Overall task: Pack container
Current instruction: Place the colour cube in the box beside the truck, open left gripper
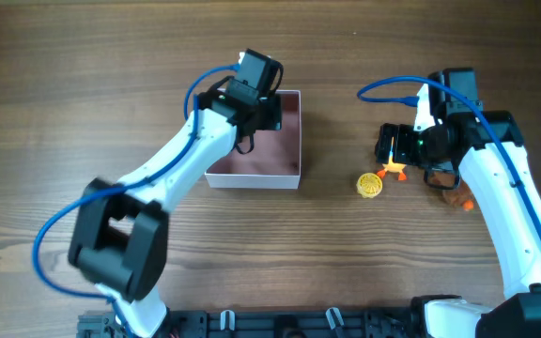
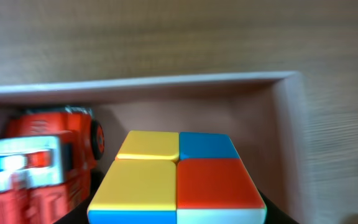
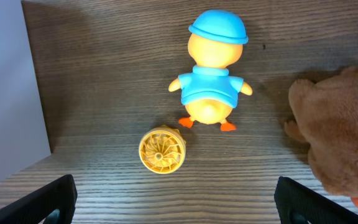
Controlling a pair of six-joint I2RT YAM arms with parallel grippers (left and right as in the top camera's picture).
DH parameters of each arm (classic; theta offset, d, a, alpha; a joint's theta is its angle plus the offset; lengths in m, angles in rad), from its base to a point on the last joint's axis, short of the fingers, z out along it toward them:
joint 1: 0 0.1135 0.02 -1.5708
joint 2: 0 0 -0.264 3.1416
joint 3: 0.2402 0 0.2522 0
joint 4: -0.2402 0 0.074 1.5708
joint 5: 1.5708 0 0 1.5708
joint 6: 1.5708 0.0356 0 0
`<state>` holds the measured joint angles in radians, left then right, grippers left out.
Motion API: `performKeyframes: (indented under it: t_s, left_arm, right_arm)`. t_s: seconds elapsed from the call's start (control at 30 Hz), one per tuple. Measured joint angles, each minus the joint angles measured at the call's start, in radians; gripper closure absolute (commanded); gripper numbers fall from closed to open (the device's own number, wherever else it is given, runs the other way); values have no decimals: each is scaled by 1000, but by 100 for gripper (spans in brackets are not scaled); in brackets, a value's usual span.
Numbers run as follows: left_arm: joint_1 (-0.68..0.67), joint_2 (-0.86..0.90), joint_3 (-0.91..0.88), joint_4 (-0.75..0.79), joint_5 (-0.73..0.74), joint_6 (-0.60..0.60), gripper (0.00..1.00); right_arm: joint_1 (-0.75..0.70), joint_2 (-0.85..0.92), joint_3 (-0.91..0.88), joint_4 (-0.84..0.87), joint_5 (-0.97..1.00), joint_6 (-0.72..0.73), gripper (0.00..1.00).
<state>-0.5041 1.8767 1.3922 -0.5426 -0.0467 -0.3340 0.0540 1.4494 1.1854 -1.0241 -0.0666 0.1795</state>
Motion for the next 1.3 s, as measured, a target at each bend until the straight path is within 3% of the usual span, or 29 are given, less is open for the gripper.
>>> performKeyframes:
  t_s: [0.13,0.33,0.43,0.57,1.07,1.1,1.17,1.23,1.27,1.3]
  left_arm:
    - [14,83,0,10,0,0,92]
    - [39,94,0,33,0,0,46]
    - [39,95,0,35,0,3,36]
    - [39,95,0,37,0,7,34]
    - [20,78,0,27,0,42,41]
    - [10,61,0,27,-1,49,44]
    - [-17,5,0,29,-4,66,62]
    - [-34,-31,0,38,-4,68,90]
    - [-41,-43,0,45,-4,77,96]
    - [-46,-46,0,53,-4,80,96]
  right_arm:
    - [0,0,0,-2,0,0,0]
    - [0,0,0,-8,0,0,0]
    - [0,0,0,-9,0,0,0]
    - [0,0,0,-9,0,0,0]
    - [0,0,0,-9,0,0,0]
    - [0,0,0,-9,0,0,0]
    - [0,0,0,-9,0,0,0]
    - [0,0,0,-9,0,0,0]
    - [0,0,0,-10,0,0,0]
    - [0,0,0,-11,0,0,0]
